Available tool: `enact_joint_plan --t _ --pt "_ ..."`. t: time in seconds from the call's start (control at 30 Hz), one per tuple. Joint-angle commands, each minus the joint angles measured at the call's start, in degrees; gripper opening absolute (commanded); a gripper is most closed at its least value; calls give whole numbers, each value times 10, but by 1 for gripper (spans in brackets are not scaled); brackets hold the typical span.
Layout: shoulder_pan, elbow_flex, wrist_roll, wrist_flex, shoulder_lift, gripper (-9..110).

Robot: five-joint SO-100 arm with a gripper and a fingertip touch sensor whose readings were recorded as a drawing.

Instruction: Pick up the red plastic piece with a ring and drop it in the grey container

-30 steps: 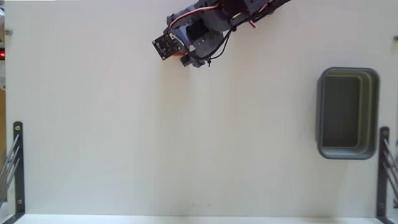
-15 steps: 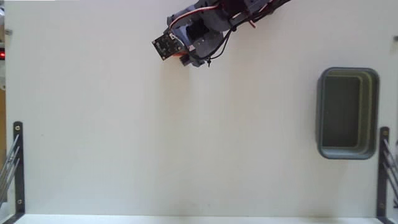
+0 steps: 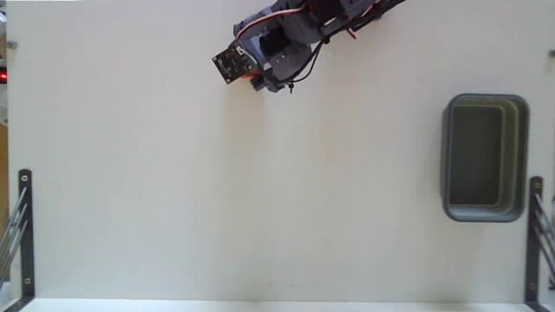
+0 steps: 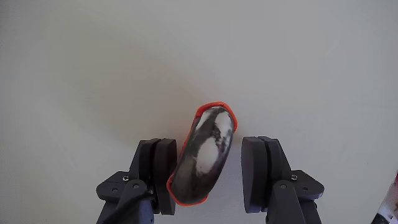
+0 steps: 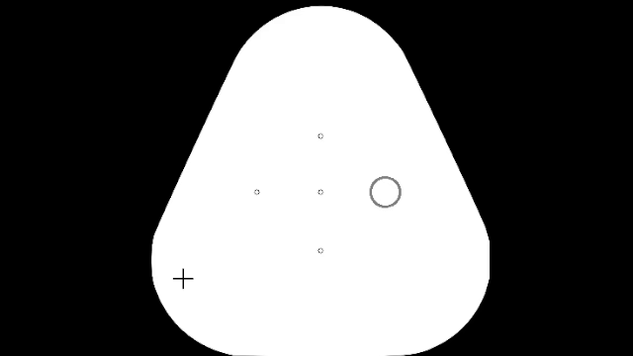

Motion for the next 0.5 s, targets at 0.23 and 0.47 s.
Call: enact_joint_plan --t 0.23,0.47 --pt "8 0 3 -1 20 59" --pt "8 0 3 -1 20 57"
